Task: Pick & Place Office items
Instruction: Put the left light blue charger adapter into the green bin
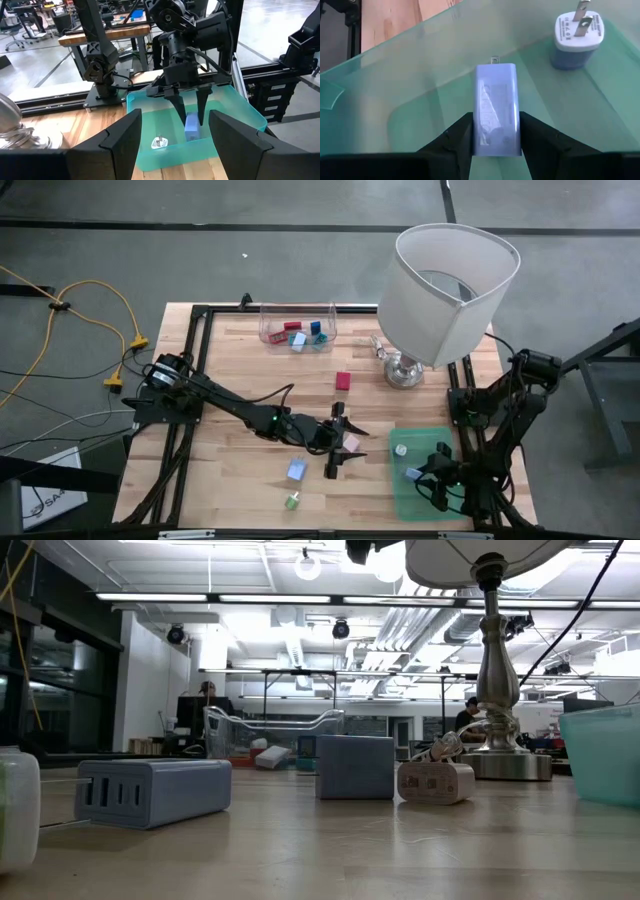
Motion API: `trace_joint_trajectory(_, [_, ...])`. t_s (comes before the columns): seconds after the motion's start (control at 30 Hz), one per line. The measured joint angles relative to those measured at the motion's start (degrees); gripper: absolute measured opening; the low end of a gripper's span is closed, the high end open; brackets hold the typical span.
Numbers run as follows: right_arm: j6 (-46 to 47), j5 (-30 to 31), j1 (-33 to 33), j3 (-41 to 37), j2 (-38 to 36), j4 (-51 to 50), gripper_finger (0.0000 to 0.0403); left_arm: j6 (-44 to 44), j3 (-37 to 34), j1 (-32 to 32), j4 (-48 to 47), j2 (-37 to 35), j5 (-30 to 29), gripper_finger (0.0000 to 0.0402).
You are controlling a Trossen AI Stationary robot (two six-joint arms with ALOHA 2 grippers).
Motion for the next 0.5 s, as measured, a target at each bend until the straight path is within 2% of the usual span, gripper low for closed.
trace_joint_trajectory(0.27, [-2.72, 2.9, 0.0, 0.0, -0.41, -0.17, 0.0141, 0.0, 0.0, 0.0, 0.02, 0.0, 0.0, 0.0223])
trace_joint_trajectory(0.5, [-7.87, 4.52, 0.0, 0.0, -5.0, -0.2, 0.0141, 0.0, 0.0, 0.0, 0.02, 0.02, 0.0, 0.0223])
